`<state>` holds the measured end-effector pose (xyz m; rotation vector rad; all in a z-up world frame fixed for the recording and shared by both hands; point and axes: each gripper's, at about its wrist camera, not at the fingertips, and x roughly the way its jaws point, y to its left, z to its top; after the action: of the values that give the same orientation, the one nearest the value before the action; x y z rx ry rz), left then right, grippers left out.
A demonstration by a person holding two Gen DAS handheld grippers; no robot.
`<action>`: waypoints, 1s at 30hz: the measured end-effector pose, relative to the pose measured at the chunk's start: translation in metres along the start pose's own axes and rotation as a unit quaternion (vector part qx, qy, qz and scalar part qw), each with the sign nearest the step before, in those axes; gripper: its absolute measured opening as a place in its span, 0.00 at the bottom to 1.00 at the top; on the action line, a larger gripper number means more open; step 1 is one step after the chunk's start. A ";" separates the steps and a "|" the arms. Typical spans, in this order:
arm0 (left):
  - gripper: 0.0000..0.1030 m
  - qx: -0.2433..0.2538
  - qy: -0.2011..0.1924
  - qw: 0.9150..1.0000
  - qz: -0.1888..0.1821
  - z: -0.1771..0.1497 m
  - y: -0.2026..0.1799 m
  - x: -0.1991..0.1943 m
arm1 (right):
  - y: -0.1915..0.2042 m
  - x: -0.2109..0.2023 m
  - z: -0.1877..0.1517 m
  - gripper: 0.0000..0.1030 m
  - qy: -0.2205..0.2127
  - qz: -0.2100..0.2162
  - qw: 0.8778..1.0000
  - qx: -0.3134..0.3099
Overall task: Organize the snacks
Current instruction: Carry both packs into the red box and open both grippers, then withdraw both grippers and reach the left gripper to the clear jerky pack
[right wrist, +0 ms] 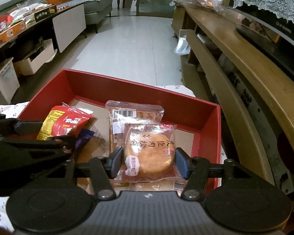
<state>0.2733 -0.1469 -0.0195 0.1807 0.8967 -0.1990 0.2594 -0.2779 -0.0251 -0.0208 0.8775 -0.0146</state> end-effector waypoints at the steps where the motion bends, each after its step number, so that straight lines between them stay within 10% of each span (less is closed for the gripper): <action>1: 0.61 0.000 0.001 1.000 0.001 0.000 0.000 0.000 | 0.000 0.000 0.000 0.63 0.001 -0.001 1.000 -0.001; 30: 0.80 -0.011 -0.028 1.000 -0.002 -0.009 0.016 -0.061 | -0.014 -0.061 -0.008 0.76 -0.034 0.024 0.998 0.040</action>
<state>0.2336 -0.1237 0.0245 0.1519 0.8437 -0.1963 0.2143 -0.2906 0.0173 0.0733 0.8088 -0.0042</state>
